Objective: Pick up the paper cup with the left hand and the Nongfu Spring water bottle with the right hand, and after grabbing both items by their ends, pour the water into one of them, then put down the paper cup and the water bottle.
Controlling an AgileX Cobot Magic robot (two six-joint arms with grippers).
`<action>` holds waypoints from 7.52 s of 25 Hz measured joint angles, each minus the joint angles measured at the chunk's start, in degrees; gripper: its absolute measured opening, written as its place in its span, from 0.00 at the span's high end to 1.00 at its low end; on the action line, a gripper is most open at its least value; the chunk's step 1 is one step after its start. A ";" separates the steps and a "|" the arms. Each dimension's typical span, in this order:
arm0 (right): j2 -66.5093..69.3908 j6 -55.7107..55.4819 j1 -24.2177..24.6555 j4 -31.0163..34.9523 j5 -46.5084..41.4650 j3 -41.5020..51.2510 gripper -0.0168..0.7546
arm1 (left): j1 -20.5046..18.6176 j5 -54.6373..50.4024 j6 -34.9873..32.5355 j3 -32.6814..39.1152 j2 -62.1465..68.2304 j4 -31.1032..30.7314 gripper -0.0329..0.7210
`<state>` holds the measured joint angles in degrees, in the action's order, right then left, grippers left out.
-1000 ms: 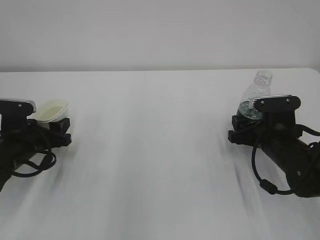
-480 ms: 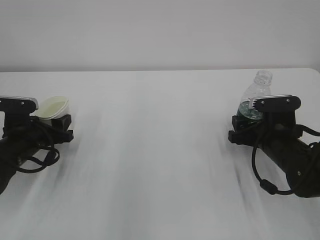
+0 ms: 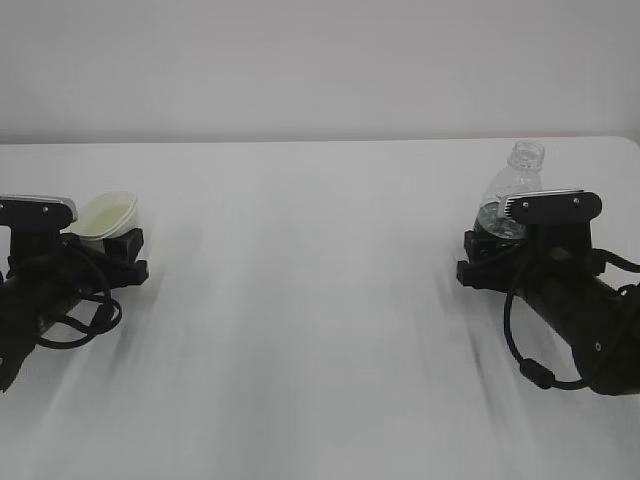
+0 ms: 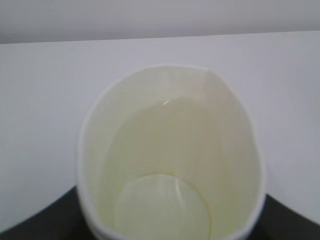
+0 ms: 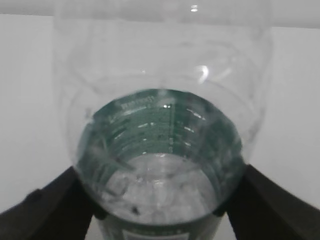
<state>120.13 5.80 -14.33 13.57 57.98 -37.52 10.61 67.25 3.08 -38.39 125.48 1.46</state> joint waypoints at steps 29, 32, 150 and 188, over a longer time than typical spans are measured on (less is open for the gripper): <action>0.00 0.00 0.00 0.23 0.30 0.00 0.23 | 0.00 -0.80 -0.03 5.67 -4.20 0.22 0.14; 0.00 0.00 0.00 0.23 0.42 0.00 0.23 | 0.00 -0.80 -0.03 8.25 -5.69 0.22 0.14; -86.39 0.62 0.00 -7.72 -81.63 15.08 0.23 | 0.00 -98.26 7.62 7.60 -103.74 -3.83 0.18; -102.91 -4.54 0.00 -17.75 -116.24 8.34 0.23 | 0.00 -128.63 2.34 7.54 -115.48 4.19 0.26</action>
<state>17.22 1.26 -14.33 -4.17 -58.26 -29.18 10.61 -61.38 5.42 -30.85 9.99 5.65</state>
